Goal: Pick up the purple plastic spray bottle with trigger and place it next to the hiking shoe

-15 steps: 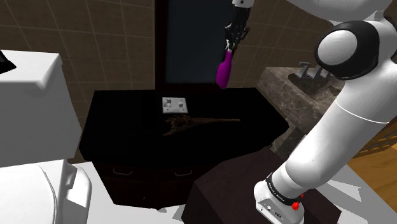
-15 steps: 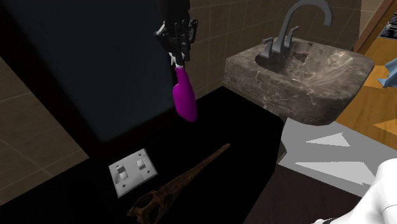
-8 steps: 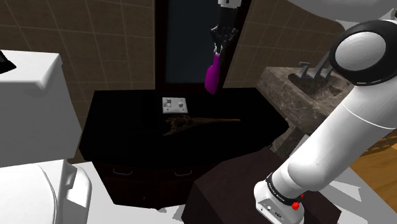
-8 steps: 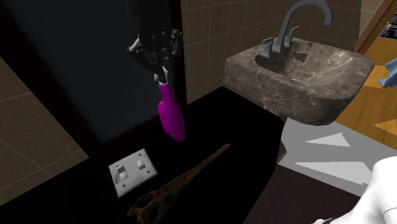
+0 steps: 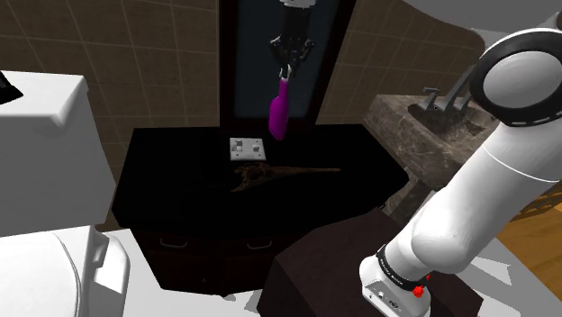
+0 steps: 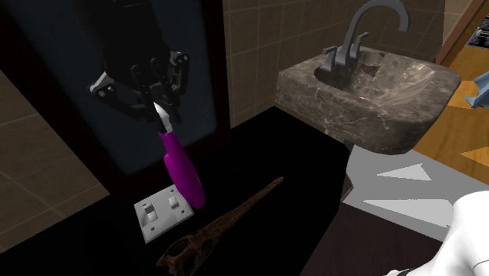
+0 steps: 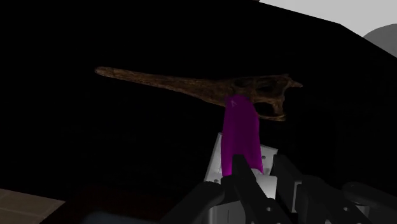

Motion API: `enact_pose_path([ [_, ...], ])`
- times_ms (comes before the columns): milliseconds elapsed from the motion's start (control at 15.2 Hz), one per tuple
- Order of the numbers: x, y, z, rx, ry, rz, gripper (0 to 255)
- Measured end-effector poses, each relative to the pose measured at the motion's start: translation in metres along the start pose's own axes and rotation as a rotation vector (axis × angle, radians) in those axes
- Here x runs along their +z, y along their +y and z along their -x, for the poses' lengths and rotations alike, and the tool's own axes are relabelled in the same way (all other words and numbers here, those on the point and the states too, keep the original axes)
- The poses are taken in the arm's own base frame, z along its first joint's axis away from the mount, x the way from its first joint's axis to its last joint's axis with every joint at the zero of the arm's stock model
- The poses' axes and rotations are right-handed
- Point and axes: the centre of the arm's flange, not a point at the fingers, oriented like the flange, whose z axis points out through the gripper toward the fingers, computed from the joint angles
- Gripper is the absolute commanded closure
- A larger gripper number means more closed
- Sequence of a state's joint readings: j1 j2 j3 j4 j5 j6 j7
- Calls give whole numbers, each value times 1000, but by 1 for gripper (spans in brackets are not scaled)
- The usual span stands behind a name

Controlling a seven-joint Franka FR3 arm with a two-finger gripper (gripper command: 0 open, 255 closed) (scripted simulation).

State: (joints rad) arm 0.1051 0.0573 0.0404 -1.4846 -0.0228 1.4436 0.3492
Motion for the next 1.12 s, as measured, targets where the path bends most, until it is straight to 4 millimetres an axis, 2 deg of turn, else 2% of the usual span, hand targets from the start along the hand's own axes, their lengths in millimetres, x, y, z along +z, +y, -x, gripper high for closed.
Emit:
enact_pose_path([
  [1122,-4,-215,59,1,0,1,255],
])
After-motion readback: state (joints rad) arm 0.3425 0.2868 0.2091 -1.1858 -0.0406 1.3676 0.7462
